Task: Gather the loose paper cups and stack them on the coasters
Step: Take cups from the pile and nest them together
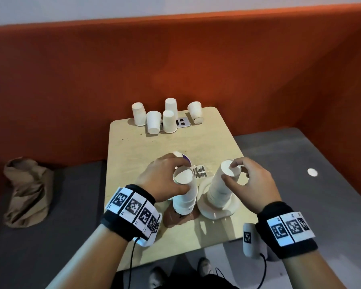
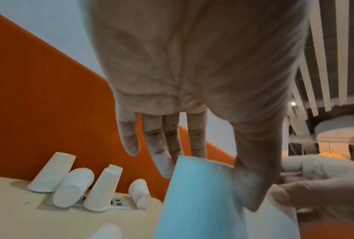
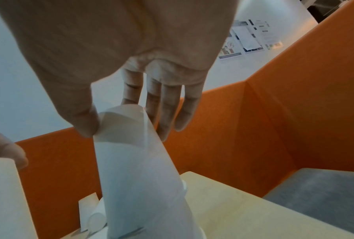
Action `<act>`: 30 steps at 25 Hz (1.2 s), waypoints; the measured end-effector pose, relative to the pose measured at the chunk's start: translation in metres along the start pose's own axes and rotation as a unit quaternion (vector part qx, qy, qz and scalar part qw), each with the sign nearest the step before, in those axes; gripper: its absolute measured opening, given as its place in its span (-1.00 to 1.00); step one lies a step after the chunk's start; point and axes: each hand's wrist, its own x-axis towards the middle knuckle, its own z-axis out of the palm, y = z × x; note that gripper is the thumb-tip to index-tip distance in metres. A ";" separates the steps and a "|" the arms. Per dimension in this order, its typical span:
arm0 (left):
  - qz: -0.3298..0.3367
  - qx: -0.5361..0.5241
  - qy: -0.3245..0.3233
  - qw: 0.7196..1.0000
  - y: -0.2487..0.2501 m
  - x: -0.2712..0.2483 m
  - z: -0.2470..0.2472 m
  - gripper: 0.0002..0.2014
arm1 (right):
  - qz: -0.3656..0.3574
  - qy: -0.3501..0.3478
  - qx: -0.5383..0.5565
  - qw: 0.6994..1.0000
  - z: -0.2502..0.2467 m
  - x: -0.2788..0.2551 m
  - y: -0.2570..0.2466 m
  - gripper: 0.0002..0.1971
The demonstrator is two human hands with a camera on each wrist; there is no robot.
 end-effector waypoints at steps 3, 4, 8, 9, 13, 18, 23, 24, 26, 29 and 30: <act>-0.017 0.013 -0.034 0.999 -0.006 0.005 0.014 -0.49 | -0.005 -0.012 -0.008 1.000 0.011 0.001 0.007 -0.78; -0.020 0.020 -0.043 0.999 -0.007 0.008 0.017 -0.50 | -0.006 -0.017 -0.010 1.000 0.014 0.001 0.010 -0.79; -0.021 0.031 -0.062 0.997 -0.012 0.018 0.025 -0.50 | -0.007 -0.039 -0.033 0.999 0.022 0.003 0.023 -0.79; -0.020 0.025 -0.067 0.997 -0.014 0.020 0.026 -0.49 | -0.009 -0.043 -0.036 0.998 0.024 0.004 0.025 -0.79; -0.020 0.003 -0.104 0.994 -0.016 0.024 0.021 -0.44 | -0.012 -0.042 -0.020 0.999 0.023 0.007 0.026 -0.79; -0.067 -0.109 -0.056 0.990 -0.031 0.035 0.001 -0.63 | -0.031 0.039 0.009 0.999 0.011 0.007 0.020 -0.79; -0.210 0.083 -0.092 0.970 -0.064 0.080 -0.005 -0.40 | -0.088 0.020 -0.030 0.995 -0.003 0.037 0.001 -0.85; -0.235 0.099 -0.111 0.960 -0.072 0.086 0.001 -0.28 | -0.098 0.013 -0.042 0.994 -0.006 0.043 -0.003 -0.85; -0.273 0.083 -0.124 0.951 -0.090 0.094 0.019 -0.06 | -0.104 0.010 -0.051 0.993 -0.009 0.051 -0.008 -0.87; -0.281 0.009 -0.107 0.954 -0.104 0.094 0.044 0.13 | -0.089 0.015 -0.034 0.995 -0.010 0.048 -0.003 -0.89; -0.271 -0.010 -0.098 0.957 -0.105 0.095 0.050 0.10 | -0.085 0.012 -0.031 0.996 -0.008 0.046 0.001 -0.90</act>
